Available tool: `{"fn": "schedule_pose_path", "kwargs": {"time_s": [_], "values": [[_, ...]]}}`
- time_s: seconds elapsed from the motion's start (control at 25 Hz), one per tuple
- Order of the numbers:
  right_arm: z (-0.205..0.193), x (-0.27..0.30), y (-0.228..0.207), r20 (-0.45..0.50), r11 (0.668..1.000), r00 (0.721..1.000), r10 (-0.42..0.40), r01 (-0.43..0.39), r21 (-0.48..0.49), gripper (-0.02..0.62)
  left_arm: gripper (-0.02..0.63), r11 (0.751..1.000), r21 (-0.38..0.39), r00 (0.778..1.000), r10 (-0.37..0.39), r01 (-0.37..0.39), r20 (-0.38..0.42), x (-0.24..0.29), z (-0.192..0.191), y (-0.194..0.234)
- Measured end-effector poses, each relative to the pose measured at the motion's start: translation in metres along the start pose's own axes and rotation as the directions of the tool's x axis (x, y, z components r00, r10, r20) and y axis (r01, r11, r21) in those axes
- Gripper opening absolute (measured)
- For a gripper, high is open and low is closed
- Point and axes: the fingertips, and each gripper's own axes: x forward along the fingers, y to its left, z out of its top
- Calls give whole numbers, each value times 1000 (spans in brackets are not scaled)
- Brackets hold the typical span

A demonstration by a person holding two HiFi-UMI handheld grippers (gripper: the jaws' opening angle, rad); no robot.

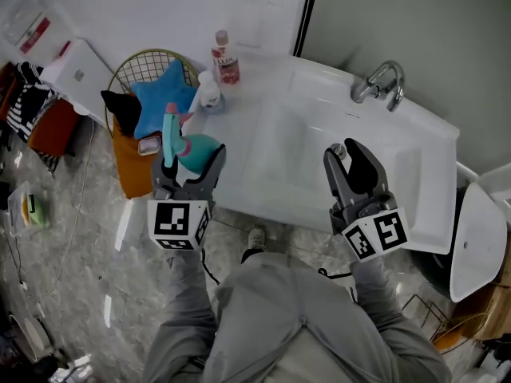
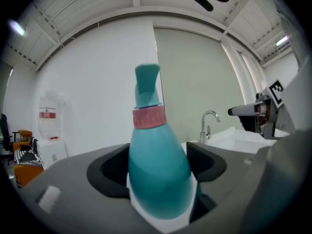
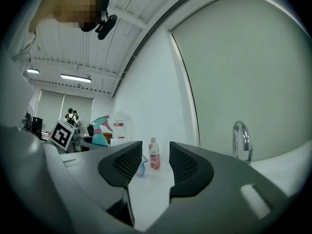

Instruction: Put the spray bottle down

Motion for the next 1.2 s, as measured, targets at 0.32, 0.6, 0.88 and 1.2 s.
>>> {"fn": "schedule_pose_path", "kwargs": {"time_s": [0.32,0.6,0.88,1.2], "values": [[-13,49,13,-4,999,999,41,-40,13,172,408,1000,-4,1000,-24,24,-8,37,-38,18],[-23,77,12,-13,999,999,45,-44,22,172,408,999,-41,998,-9,6,-67,63,-78,31],[-33,96,6,-22,999,999,42,-41,33,172,408,997,-70,996,6,-12,-89,84,-99,33],[-40,104,1,-38,999,999,39,-38,39,172,408,999,-46,992,3,-9,-129,93,-119,29]]}}
